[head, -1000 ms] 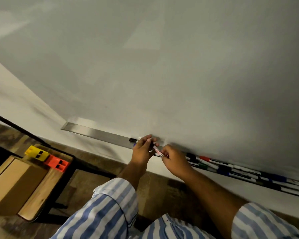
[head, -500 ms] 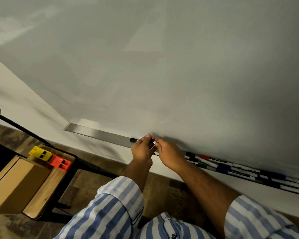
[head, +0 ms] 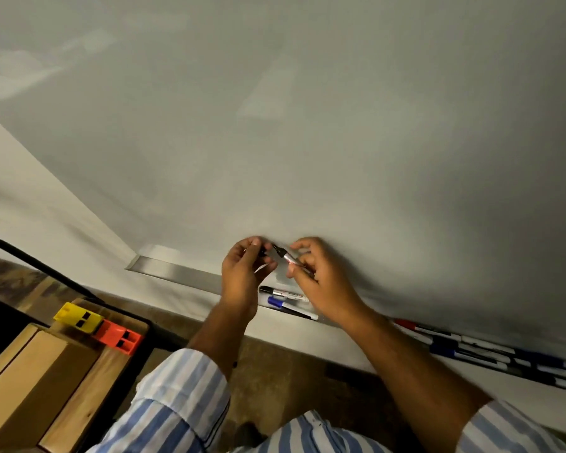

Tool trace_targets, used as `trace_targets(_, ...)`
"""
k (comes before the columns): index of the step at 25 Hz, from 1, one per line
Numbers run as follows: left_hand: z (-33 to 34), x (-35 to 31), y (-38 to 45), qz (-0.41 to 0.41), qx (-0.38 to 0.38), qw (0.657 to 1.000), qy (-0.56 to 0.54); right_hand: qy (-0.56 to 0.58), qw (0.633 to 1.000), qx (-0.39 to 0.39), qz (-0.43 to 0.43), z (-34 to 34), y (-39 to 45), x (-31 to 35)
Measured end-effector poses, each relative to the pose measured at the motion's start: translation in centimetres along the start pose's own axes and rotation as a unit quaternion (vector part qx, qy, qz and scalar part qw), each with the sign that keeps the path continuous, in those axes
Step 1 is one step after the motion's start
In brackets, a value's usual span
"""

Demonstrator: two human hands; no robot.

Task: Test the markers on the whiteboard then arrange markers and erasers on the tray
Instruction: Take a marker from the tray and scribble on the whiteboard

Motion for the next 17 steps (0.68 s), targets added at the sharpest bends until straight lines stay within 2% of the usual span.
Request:
trace_targets(3,0.5,-4.6,0.9,0.092,0.019,0.995,-0.046,0.044,0.995,-0.033,-0.083,-0.3,0.5,5.4)
trace_targets(5,1.0,-8.5,1.5,0.164,0.013,0.986,-0.032,0.085,0.989,-0.036,-0.114,-0.6,0.3,8.9)
trace_targets(8,2.6,-15.1,1.4,0.314,0.016,0.949,0.021,0.149,0.976,-0.040,-0.153,-1.8,-0.9,13.6)
trace_targets(10,4.1,-19.8,0.9,0.443,0.044,0.893,0.064,0.176,0.965,-0.039,-0.189,-2.9,-1.9,16.6)
trace_targets(13,6.8,-26.6,0.4,0.625,0.093,0.764,0.130,0.157,0.951,-0.053,-0.262,-5.0,-3.0,20.9)
trace_targets(15,8.6,-30.5,0.4,0.703,0.096,0.685,0.169,0.137,0.934,-0.112,-0.311,-6.5,-3.7,23.8)
trace_targets(17,10.6,-33.6,0.9,0.744,0.082,0.630,0.207,0.128,0.905,-0.189,-0.360,-8.0,-4.3,26.4)
Point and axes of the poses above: each hand's wrist, its own y-axis towards the middle knuckle, its own z-axis out of the palm, x = y × z, the point moved 1 cm from there along y, towards the middle knuckle, and after that the axes turned 11 degrees about z, right-handed, at the moved point
